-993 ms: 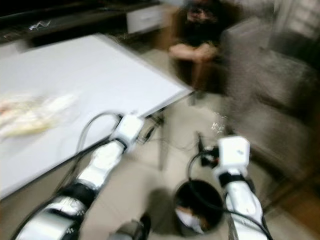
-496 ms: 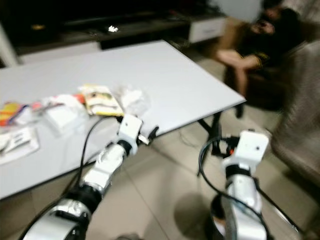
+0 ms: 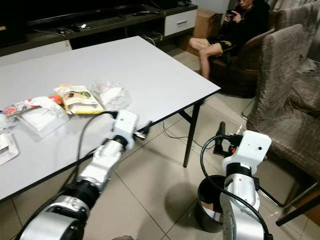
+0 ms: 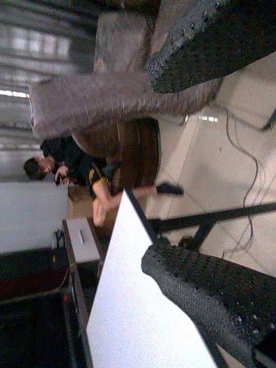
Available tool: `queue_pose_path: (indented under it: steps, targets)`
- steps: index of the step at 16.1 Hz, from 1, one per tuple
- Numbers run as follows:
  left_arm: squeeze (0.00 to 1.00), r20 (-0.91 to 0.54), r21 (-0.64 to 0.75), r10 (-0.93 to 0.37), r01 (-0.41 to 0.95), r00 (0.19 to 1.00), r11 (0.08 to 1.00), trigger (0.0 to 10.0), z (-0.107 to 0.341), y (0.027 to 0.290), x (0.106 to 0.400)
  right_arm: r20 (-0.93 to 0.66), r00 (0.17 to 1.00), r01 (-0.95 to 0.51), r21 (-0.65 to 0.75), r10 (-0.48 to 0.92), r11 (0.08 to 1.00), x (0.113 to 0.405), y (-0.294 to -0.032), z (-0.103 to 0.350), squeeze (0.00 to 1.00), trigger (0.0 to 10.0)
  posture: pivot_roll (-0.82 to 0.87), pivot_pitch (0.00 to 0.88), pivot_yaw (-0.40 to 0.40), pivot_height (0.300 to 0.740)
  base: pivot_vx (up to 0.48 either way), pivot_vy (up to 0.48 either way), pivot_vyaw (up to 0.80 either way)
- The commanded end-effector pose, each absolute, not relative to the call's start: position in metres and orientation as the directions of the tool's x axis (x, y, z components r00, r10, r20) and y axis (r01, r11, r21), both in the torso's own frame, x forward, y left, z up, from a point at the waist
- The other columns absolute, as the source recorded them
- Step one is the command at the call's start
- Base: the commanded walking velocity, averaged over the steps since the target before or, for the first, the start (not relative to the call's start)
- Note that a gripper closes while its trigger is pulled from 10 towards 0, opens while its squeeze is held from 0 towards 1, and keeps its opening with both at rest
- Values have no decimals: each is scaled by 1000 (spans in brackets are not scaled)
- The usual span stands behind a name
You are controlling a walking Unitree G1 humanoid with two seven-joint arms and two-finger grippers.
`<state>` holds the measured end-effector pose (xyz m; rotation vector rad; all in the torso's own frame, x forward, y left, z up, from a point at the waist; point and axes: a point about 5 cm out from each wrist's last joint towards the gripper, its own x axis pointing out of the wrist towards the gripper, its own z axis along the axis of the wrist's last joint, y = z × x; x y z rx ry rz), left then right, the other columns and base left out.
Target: Picking trash to rubbish bin
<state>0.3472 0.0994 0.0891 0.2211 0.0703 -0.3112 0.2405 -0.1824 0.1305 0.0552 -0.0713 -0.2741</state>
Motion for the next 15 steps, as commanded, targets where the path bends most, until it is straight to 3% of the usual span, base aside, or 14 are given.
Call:
queue_pose_path:
  steps: [1,7,15]
  targets:
    - [0,-91,191,-289,301,953,934,10000,94,99,351,62,960,274,11,-274,962,240,-184,129,0,10000,91,31,-19,740,0,0,0]
    - [0,-104,189,-288,303,952,934,10000,90,98,348,77,962,261,6,-261,965,236,-186,130,0,10000,87,45,-15,740,0,0,0]
    - [0,-122,227,-249,272,961,935,10000,89,102,350,83,964,255,-9,-254,967,239,-186,131,0,10000,88,41,-16,740,0,0,800]
